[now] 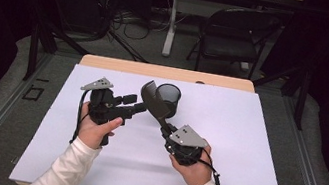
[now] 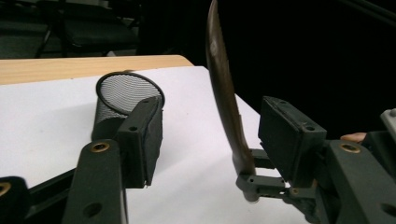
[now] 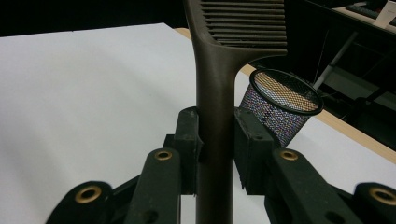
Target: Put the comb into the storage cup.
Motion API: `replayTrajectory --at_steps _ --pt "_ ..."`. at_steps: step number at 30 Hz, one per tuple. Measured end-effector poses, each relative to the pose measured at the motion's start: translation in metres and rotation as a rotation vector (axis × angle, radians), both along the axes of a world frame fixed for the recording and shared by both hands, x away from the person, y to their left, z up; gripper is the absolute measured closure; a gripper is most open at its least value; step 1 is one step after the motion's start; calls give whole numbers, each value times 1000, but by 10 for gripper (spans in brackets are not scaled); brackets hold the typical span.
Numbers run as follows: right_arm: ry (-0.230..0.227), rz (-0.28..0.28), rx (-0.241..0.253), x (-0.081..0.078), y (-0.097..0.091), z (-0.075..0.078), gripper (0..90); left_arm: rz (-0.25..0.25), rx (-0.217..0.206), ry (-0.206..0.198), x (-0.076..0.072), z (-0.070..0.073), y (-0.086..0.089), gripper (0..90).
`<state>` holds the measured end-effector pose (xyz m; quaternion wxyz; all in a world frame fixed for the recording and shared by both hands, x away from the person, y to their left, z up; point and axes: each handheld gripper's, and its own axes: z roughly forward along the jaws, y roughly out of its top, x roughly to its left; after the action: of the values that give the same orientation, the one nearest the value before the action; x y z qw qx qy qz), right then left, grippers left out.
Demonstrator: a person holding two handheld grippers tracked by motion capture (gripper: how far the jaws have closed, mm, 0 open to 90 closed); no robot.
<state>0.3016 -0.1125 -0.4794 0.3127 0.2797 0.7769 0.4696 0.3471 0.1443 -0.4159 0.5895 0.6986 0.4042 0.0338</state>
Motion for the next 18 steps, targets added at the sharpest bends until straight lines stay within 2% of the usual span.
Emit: replayTrajectory --at_steps 2,5,18 --pt "0 -1 1 0 0 0 728 -17 -5 17 2 1 -1 409" --pt "-1 -1 2 0 0 0 728 -14 10 15 3 2 -3 410" --pt "-3 1 6 -2 1 -2 728 -29 -10 55 7 -2 -9 481"
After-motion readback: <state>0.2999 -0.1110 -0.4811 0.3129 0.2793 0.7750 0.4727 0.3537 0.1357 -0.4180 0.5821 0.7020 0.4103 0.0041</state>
